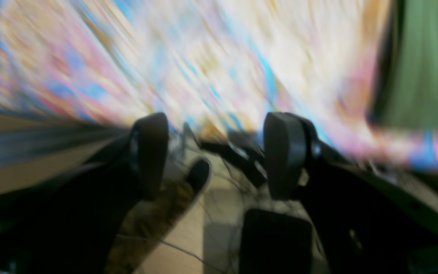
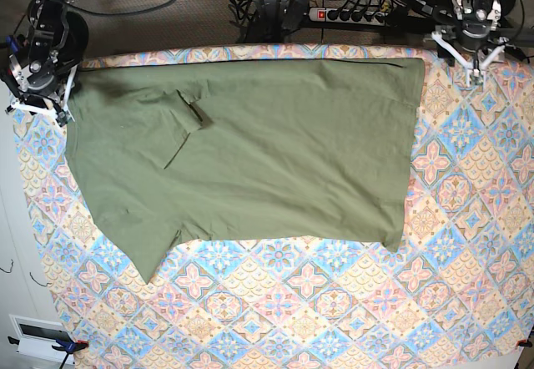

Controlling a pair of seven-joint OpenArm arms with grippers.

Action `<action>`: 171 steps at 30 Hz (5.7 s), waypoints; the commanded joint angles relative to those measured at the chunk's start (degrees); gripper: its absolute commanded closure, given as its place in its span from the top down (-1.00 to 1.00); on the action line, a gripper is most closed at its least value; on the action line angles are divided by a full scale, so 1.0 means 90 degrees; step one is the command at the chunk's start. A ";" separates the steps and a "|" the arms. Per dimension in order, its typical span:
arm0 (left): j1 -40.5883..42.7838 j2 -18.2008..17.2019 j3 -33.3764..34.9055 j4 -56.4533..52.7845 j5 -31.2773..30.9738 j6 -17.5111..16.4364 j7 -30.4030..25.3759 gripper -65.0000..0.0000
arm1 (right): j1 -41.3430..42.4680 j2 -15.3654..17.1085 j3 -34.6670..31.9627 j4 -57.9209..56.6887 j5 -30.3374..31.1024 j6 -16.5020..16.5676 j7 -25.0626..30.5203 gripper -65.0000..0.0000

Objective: Layout the t-shirt on the table in an organized manner, then fold the t-shirt properly
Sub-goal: 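Lower both grippers to the t-shirt hem corners and grasp them, then lift the hem with both grippers and fold it toward the collar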

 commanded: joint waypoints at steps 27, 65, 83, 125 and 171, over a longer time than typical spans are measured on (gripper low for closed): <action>-0.6065 0.0689 0.0863 -0.2211 -0.0685 -0.1911 0.1268 0.19 | 0.1516 -0.0234 -0.0067 0.0272 -0.0030 -0.0047 -0.0011 -0.40; -0.8331 0.2193 0.1449 -0.7085 -0.0666 -0.2116 -0.0568 0.00 | 0.1926 -0.0664 -0.0184 0.0311 -0.0060 -0.0047 -0.0021 -0.40; -0.7325 0.2125 0.2426 -0.4418 -0.0666 -0.2106 -0.0285 -1.00 | 0.3196 -0.0654 -0.0291 -0.0617 -0.0040 -0.0047 0.0028 -0.40; -0.4727 0.1538 0.1097 -0.1058 -0.0734 -0.2106 -0.0295 -1.00 | 0.6712 0.0225 -0.1239 -0.8441 -0.0050 -0.0047 0.4834 0.34; -0.4737 0.0738 0.0834 -0.0999 -0.1203 -0.2106 -0.0285 -1.00 | 0.4173 0.0196 -0.2079 -0.5120 -0.0040 -0.0047 0.4355 -0.98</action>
